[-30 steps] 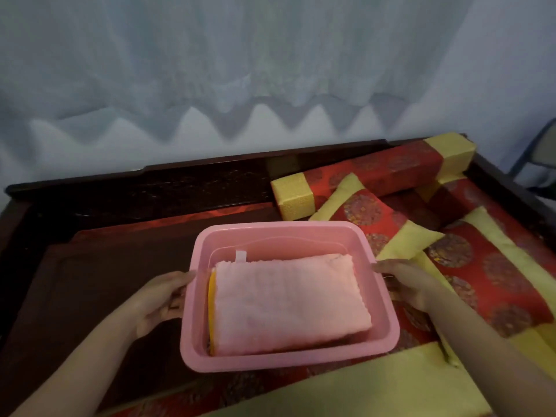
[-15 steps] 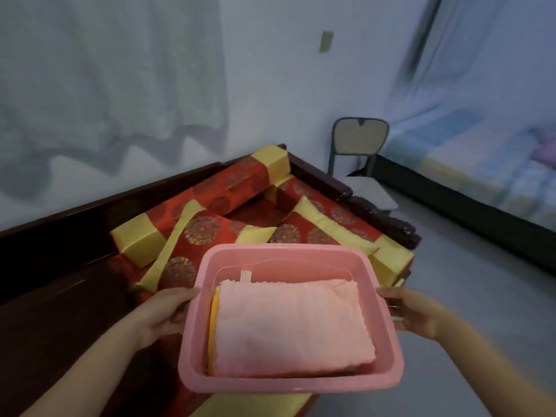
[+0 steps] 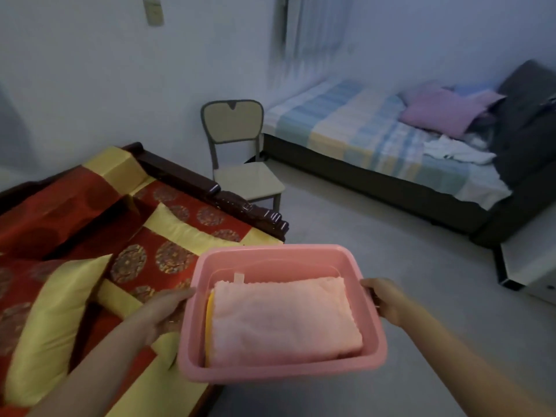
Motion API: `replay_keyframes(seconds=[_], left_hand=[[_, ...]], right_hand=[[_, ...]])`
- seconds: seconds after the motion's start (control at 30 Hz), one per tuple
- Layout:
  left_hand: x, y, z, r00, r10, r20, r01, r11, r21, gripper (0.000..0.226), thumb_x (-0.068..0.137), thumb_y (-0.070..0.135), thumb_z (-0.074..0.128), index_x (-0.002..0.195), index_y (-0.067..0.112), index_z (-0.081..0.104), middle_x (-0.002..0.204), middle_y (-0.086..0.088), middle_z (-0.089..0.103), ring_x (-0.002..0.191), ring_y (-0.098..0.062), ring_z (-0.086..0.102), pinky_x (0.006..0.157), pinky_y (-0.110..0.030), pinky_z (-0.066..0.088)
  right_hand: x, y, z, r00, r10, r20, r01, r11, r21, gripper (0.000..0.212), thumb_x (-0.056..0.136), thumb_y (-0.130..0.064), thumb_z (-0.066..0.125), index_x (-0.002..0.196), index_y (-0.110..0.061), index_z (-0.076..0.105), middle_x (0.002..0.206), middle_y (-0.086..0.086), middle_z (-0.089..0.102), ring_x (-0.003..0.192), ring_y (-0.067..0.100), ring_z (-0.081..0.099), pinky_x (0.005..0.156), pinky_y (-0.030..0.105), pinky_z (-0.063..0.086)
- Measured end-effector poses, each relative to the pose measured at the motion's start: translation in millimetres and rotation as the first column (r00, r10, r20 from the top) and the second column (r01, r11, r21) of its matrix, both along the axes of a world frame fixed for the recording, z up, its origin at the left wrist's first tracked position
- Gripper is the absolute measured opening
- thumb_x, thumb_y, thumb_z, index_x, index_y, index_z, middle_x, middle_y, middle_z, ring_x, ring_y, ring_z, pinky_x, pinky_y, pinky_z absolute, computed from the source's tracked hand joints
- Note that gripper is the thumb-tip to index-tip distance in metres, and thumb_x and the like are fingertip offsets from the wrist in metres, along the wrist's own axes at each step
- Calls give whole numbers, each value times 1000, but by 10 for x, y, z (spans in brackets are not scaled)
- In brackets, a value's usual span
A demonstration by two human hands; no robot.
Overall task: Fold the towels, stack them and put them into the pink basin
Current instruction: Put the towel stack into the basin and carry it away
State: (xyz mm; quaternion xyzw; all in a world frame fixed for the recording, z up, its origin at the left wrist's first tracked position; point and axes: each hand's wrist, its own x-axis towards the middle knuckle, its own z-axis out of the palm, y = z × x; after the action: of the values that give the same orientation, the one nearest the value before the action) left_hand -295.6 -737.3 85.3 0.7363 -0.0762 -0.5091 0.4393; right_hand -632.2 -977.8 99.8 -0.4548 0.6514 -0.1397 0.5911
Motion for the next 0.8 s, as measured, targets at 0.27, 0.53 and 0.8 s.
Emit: replay_keyframes(seconds=[0.27,0.53,0.8], left_hand=[[22,-1847,42,1000,-15,-11,14,997,-76,22,90,25,58,94,6,68,79,-13,64,65,-24,58,53,-30,51],[123,-3764,199,998,-23,-64,17,995,-98,23,90,21,59,102,4,68,81,-13,65,69,-23,60,67,-34,51],[484,-5344,221,996,94,3,-93,992,-83,31,89,23,61,110,0,65,84,-14,63,71,-25,58,70,-35,51]], right_hand=[[-211,-1689,-106,999,38,-5,-38,998,51,16,91,-11,50,76,-7,56,58,5,44,55,19,41,54,29,38],[-90,-3649,181,998,50,30,-51,998,26,12,91,-14,51,92,-4,59,77,10,52,70,22,50,65,34,45],[537,-5720,199,981,181,67,-185,981,62,12,87,-12,56,94,-3,61,72,10,55,66,21,51,64,34,44]])
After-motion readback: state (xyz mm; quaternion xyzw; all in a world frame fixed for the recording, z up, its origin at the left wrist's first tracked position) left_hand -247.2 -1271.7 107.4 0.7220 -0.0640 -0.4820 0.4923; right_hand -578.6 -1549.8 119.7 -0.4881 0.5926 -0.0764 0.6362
